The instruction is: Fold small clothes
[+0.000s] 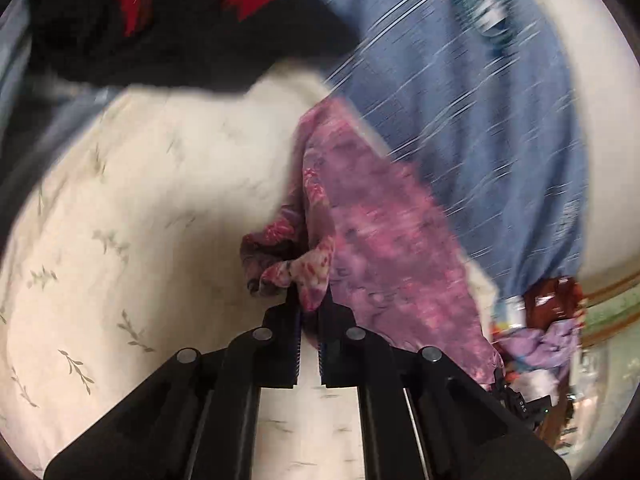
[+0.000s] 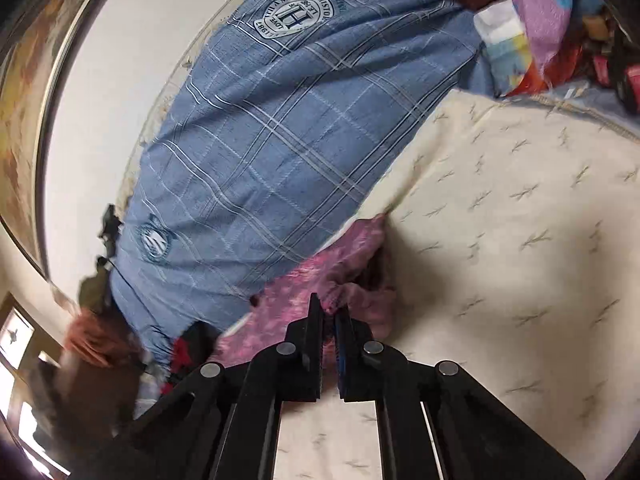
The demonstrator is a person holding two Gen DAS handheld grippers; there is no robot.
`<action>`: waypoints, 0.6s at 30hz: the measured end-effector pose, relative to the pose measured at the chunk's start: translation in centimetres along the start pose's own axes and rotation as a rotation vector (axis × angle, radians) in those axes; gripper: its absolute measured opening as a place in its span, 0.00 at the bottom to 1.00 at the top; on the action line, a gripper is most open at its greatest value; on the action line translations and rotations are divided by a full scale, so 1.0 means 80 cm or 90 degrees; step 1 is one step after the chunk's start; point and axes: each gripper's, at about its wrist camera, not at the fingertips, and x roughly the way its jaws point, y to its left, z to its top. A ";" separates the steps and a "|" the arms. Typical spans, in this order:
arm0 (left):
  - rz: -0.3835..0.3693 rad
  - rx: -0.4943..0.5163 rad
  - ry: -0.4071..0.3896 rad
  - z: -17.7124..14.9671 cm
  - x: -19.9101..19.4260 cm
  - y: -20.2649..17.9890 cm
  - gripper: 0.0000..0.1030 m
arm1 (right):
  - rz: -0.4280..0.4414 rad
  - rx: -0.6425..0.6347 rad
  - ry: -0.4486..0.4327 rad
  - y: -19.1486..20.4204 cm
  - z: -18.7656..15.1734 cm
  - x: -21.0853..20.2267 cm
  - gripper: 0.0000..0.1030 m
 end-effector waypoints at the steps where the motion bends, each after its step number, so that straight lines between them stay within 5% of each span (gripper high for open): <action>1: 0.012 -0.015 0.023 0.001 0.014 0.011 0.05 | -0.034 0.007 0.021 -0.014 -0.006 0.012 0.04; 4: -0.032 -0.048 0.031 0.002 0.009 0.031 0.08 | -0.096 0.014 0.077 -0.042 -0.029 0.038 0.05; 7: -0.022 -0.008 -0.001 0.002 -0.030 0.029 0.19 | -0.129 0.012 0.039 -0.029 -0.031 0.011 0.18; 9: -0.011 0.007 -0.050 0.007 -0.059 0.031 0.31 | -0.159 -0.003 -0.011 -0.014 -0.026 -0.013 0.18; 12: 0.004 0.037 -0.098 0.026 -0.081 0.016 0.44 | -0.133 -0.082 -0.048 0.033 -0.023 -0.024 0.19; 15: 0.000 0.085 -0.084 0.041 -0.060 -0.019 0.46 | -0.088 -0.187 0.016 0.099 -0.041 0.024 0.20; 18: 0.058 0.149 -0.070 0.041 -0.019 -0.044 0.46 | -0.060 -0.259 0.068 0.147 -0.074 0.074 0.21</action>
